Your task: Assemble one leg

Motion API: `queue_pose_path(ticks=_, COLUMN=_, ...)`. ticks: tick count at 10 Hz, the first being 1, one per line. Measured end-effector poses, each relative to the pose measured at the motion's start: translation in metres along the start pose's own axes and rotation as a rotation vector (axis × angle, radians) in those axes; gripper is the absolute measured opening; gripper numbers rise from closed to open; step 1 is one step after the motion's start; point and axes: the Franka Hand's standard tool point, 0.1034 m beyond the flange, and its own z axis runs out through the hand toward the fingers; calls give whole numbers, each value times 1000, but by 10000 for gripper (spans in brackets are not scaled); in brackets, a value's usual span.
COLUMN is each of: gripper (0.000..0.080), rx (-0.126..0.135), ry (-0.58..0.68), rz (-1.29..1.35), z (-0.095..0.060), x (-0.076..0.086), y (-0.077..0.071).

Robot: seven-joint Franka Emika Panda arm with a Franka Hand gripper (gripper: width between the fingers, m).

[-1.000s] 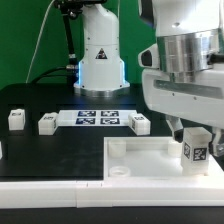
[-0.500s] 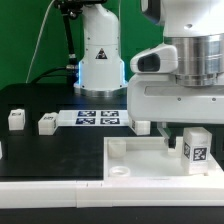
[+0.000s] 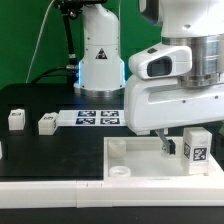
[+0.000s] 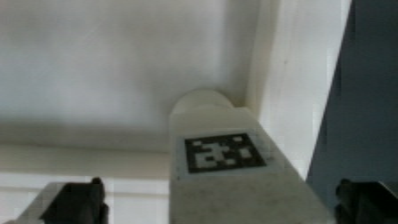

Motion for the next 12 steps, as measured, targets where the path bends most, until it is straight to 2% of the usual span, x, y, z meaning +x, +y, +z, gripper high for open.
queue_pose_path(ticks=1, gripper=649, rx=0, ry=0, rz=7, z=0, x=0, y=0)
queue_pose_path(ticks=2, gripper=552, rx=0, ry=0, rz=7, z=0, x=0, y=0)
queue_pose_path(ticks=3, gripper=416, rx=0, ry=0, rz=7, z=0, x=0, y=0)
queue_pose_path(ticks=4, gripper=416, rx=0, ry=0, rz=7, z=0, x=0, y=0)
queue_pose_path(ticks=5, gripper=287, rx=1, ry=0, rz=19, z=0, x=0, y=0)
queue_pose_path(ticks=8, gripper=288, rx=1, ry=0, rz=67, z=0, x=0, y=0)
queue_pose_path(ticks=12, gripper=288, rx=13, ry=1, rz=595, z=0, x=0, y=1)
